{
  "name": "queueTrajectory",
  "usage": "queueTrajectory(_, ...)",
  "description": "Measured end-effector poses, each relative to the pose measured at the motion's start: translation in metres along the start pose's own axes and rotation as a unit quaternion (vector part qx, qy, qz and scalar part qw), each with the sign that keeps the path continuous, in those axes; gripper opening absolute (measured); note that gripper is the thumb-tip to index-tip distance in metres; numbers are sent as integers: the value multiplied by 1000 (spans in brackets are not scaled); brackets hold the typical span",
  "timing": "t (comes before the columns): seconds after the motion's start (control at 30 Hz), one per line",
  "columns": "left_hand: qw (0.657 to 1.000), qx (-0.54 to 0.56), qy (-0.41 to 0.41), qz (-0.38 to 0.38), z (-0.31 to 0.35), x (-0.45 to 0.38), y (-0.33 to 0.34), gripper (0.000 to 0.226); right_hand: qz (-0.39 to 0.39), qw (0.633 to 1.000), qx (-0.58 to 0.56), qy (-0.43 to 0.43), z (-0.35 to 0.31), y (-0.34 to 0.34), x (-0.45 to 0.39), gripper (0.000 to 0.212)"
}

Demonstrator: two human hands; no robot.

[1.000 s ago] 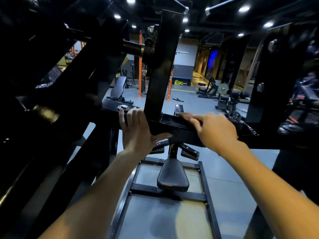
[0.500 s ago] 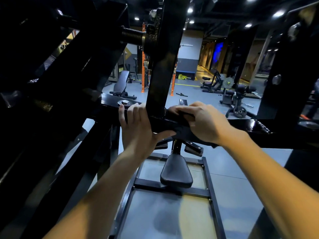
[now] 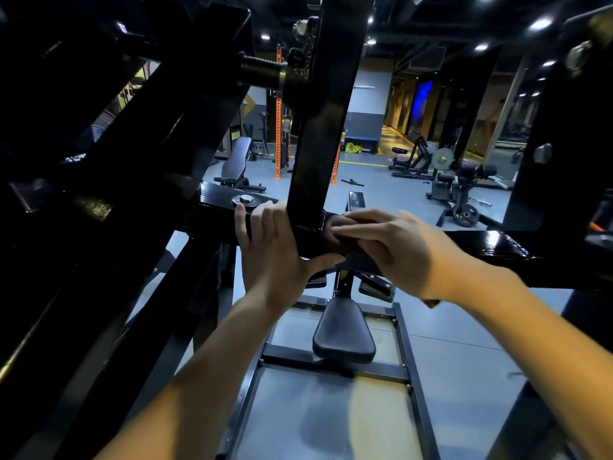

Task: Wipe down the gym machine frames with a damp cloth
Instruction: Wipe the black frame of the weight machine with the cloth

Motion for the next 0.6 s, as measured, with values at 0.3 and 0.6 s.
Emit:
queueTrajectory(0.3, 1000, 0, 3, 9, 1, 0, -2, 108, -31, 991, 51, 117, -10, 2, -52, 54)
queueTrajectory(0.6, 1000, 0, 5, -10, 1, 0, -2, 111, -78, 971, 42, 224, 10, -8, -38, 69)
Point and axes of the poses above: each hand's wrist, its own x-axis away from the middle knuckle, its own y-axis out of the palm, z = x × y, the point moved 2 cm from there along -x, towards the middle knuckle, and after that the axes turned 10 degrees about -z, right-handed, at the moved point
